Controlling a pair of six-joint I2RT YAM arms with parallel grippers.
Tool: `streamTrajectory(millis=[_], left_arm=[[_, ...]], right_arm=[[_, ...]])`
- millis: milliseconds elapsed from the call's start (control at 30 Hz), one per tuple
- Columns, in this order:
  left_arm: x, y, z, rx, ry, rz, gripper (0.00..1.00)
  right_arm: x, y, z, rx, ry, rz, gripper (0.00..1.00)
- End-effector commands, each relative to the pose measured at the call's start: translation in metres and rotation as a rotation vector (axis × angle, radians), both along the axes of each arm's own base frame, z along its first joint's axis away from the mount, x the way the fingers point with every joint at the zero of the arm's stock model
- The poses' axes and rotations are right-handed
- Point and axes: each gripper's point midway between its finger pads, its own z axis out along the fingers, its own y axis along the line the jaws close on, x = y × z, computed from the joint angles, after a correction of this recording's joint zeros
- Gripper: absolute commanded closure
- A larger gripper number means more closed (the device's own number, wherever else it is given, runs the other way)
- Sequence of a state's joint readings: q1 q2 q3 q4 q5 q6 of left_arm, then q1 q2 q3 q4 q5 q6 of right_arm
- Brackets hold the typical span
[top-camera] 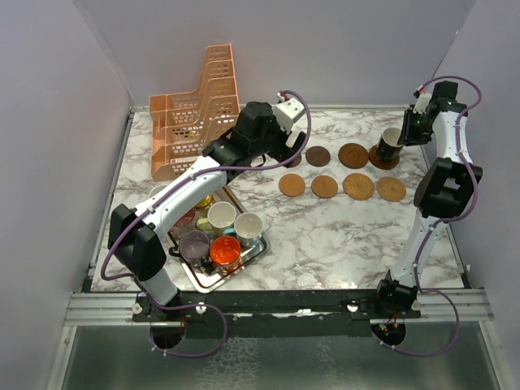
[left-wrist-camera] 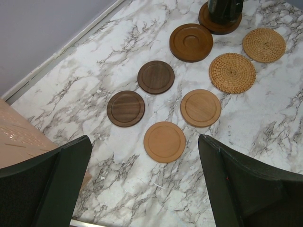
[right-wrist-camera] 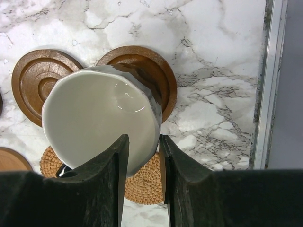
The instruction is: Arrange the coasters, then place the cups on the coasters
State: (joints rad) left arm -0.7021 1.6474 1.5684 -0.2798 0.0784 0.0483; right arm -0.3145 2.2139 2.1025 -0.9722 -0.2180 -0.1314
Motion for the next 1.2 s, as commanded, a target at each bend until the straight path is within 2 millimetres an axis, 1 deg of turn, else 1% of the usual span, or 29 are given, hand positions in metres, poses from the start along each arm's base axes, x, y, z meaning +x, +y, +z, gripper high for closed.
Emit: streamTrajectory(millis=[0, 200, 333, 467, 600, 700, 767, 933, 1067, 1100, 1167], left_arm=[[-0.006, 0.006, 0.021, -0.019, -0.041, 0.001, 0.01], [-0.004, 0.008, 0.018, -0.004, -0.046, 0.006, 0.01], [-0.004, 0.009, 0.016, 0.011, -0.051, 0.002, 0.01], [-0.003, 0.012, 0.014, 0.043, -0.069, -0.003, 0.01], [-0.009, 0.020, 0.003, 0.130, -0.072, -0.052, 0.01], [-0.017, 0.034, -0.008, 0.207, -0.053, -0.103, 0.01], [-0.024, 0.045, -0.020, 0.262, -0.030, -0.135, 0.01], [-0.047, 0.081, -0.050, 0.384, 0.048, -0.205, 0.01], [-0.056, 0.121, -0.064, 0.444, 0.111, -0.212, 0.01], [-0.059, 0.131, -0.066, 0.456, 0.128, -0.212, 0.01], [-0.064, 0.149, -0.070, 0.476, 0.159, -0.213, 0.01]], right_arm=[[0.004, -0.011, 0.017, -0.054, -0.045, -0.012, 0.67], [0.009, -0.014, 0.031, -0.071, -0.077, -0.016, 0.64], [0.012, -0.014, 0.044, -0.073, -0.105, -0.016, 0.62], [0.016, -0.013, 0.070, -0.077, -0.160, -0.012, 0.59], [0.017, -0.005, 0.103, -0.064, -0.233, 0.015, 0.54], [0.013, 0.007, 0.127, -0.036, -0.295, 0.046, 0.49], [0.007, 0.019, 0.142, -0.009, -0.332, 0.081, 0.47], [-0.013, 0.054, 0.172, 0.045, -0.408, 0.189, 0.45], [-0.034, 0.090, 0.183, 0.079, -0.442, 0.291, 0.45], [-0.040, 0.100, 0.179, 0.093, -0.436, 0.317, 0.45], [-0.050, 0.115, 0.179, 0.092, -0.448, 0.352, 0.44]])
